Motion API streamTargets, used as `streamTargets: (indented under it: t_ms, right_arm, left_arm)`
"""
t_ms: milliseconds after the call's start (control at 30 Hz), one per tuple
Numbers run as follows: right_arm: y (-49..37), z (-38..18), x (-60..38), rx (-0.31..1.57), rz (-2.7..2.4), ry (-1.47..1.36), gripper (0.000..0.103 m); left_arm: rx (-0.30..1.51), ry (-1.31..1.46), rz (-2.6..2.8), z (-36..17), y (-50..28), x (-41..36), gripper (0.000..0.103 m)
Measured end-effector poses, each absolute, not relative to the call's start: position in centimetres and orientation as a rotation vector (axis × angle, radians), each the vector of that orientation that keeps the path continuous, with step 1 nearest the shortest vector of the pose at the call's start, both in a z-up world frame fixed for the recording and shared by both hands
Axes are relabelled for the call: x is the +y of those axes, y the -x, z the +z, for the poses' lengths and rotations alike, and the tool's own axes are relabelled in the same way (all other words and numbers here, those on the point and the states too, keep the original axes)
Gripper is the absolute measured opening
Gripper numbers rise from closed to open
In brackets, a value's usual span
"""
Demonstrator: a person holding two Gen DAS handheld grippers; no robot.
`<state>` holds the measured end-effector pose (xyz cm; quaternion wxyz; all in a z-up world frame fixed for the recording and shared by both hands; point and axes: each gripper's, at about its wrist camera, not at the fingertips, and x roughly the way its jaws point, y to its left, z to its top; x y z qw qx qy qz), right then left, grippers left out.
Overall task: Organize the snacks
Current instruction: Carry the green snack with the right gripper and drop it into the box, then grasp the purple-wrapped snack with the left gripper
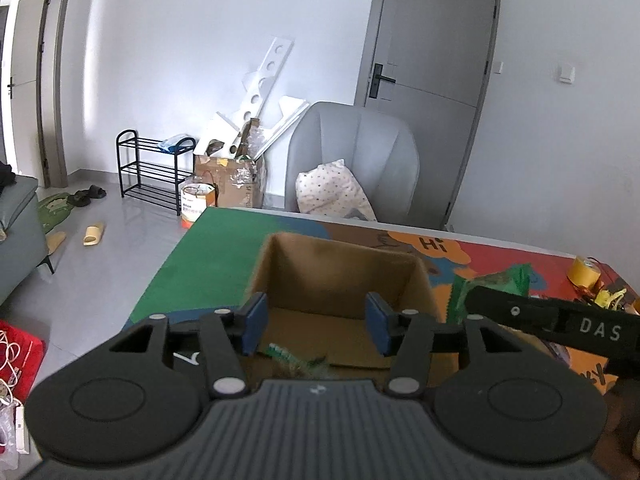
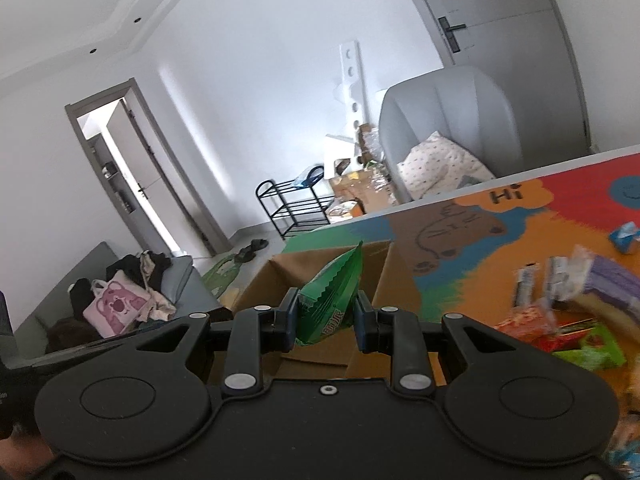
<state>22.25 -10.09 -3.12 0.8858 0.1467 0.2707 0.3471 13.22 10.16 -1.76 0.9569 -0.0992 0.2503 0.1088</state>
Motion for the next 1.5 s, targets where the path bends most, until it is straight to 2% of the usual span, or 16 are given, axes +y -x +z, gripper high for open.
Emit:
streamTargets:
  t_ms: [100, 167, 233, 367, 633, 767, 1233, 1500]
  right_arm:
    - [-22.4, -3.0, -9.0, 0.576, 0.751, -0.303, 0.028]
    - [-22.5, -2.9, -8.6, 0.584, 0.764, -0.303, 0.038]
    - [-22.4, -2.8, -8.6, 0.585, 0.759, -0.310, 0.055]
    - [-22.4, -2.8, -9.5, 0.580, 0.738, -0.325, 0.058]
    - [-22.1, -2.9, -12.7, 0.568, 0.656, -0.349, 0.065]
    - [-21.7, -2.9, -14.3, 0.560, 0.619, -0.358, 0.067]
    - [-20.4, -3.8, -20.4, 0.558, 0.500, -0.348, 0.089]
    - [-19.4, -4.7, -24.4, 0.554, 0.434, -0.344, 0.091]
  left_arm:
    - [0.513, 0.200, 0.236, -1.7, -12.6, 10.4, 0.056]
    - [0.515, 0.203, 0.245, -1.7, -12.4, 10.7, 0.062]
    - [0.514, 0.203, 0.258, -1.6, -12.2, 11.0, 0.066]
    - [0.510, 0.194, 0.278, -1.5, -12.0, 11.1, 0.078]
    - [0.508, 0.180, 0.255, -1.5, -12.5, 9.7, 0.090]
    - [0.514, 0.174, 0.222, -1.6, -12.6, 8.5, 0.092]
    - [0.525, 0.157, 0.140, -2.2, -12.0, 4.1, 0.094]
    - [0.534, 0.151, 0.080, -2.6, -12.4, 0.7, 0.094]
